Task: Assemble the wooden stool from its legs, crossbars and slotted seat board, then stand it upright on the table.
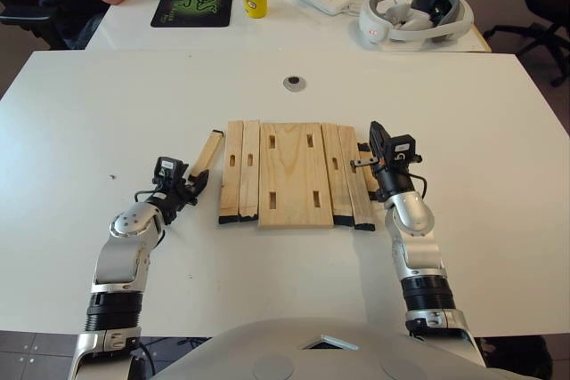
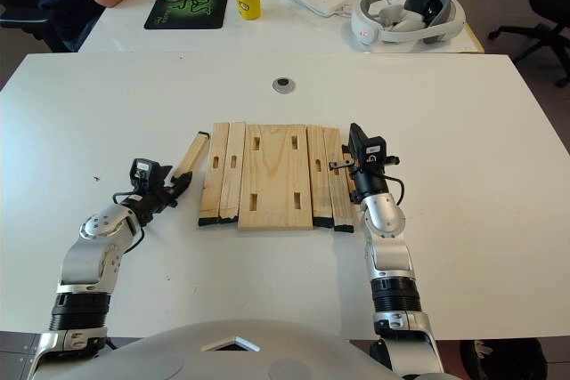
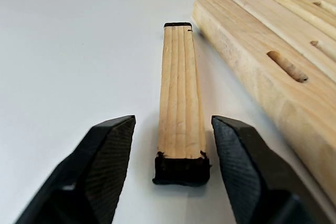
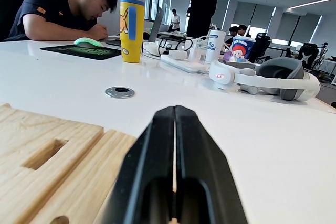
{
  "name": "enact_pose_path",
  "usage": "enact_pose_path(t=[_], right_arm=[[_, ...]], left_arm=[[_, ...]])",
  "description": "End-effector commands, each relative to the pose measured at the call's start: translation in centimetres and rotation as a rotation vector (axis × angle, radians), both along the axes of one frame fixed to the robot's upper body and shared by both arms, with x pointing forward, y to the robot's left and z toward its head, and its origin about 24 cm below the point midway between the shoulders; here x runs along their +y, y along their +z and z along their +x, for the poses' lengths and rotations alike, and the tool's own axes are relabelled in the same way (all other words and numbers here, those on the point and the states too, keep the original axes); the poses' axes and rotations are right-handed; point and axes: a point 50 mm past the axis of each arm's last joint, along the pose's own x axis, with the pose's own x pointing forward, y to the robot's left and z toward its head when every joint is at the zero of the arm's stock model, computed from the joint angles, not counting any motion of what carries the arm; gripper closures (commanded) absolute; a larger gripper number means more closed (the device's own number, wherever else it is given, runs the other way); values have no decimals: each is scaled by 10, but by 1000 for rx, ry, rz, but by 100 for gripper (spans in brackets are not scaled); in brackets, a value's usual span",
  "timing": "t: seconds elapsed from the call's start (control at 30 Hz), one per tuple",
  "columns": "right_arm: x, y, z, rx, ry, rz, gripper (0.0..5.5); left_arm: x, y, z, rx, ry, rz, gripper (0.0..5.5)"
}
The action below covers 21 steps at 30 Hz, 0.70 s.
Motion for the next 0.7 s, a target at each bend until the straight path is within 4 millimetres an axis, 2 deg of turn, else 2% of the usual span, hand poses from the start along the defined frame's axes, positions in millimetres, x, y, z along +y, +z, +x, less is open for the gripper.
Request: enact_pose_path(t=[0.03, 0.2, 0.4, 0.57, 0.7], right_arm=[[0, 2, 0, -12, 8, -4, 550], [0, 3, 1, -14, 8, -3, 550], [0, 3, 2, -19, 8, -3, 550], [2, 10, 7, -43, 14, 3, 550], [8, 30, 17, -99, 29, 50, 550]], left_arm=[[0, -3, -2, 18, -10, 10, 345], [-2, -4, -3, 25, -29, 13, 419], [-1, -1, 0, 8, -33, 21, 419], [3, 31, 20, -200, 36, -6, 419], [-6, 57, 28, -358, 16, -31, 419]])
